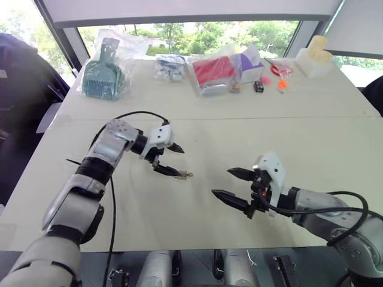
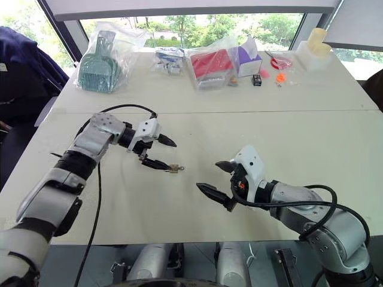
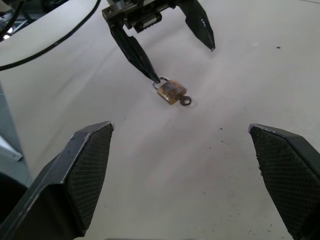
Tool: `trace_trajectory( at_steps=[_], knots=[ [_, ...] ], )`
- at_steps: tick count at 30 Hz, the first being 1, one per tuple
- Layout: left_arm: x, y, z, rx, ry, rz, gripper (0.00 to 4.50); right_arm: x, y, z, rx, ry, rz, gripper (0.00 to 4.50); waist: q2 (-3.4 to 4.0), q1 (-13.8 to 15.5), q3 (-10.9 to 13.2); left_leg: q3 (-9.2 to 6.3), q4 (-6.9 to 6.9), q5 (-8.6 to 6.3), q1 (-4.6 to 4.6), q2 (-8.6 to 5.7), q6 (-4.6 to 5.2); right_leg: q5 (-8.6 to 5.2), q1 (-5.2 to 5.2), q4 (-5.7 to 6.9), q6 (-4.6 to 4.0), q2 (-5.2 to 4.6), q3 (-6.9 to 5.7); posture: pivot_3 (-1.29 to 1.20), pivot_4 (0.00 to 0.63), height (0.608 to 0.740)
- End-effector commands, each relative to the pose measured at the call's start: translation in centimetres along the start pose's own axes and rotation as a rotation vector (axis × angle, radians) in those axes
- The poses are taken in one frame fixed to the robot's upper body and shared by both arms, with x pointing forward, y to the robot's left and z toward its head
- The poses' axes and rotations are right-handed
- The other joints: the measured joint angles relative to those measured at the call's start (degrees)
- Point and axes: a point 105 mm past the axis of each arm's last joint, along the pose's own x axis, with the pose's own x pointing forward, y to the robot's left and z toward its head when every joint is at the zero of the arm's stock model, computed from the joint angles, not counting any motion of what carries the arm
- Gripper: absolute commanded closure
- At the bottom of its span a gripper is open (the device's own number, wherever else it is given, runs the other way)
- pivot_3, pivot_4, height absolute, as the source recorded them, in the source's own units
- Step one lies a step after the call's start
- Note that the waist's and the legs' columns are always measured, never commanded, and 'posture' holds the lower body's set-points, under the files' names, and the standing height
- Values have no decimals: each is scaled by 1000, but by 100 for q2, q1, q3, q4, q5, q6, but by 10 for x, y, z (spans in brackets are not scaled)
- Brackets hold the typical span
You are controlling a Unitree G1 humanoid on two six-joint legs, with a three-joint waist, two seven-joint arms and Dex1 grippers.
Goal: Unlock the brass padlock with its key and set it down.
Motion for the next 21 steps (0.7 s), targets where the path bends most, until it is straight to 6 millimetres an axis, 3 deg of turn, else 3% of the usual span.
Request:
trace_trajectory(
  at_steps=[1,14,21],
  knots=[
    [4,3,3,48,3,-15,166,-4,3,5,-49,-30,-39,48,-1,12,-1,0,1,0,-1,0,1,0,0,0,0,0,0,0,150,735],
    [3,-21,1,52,-31,-30,166,-4,-6,5,-104,-40,-121,48,-2,9,-2,-7,15,0,-17,1,4,1,-19,19,1,1,1,0,150,735],
    [16,-27,-10,21,31,137,166,1,-15,9,-118,-61,-131,48,-2,34,-6,-12,25,0,-17,0,4,1,-10,22,1,1,1,0,150,735]
  ],
)
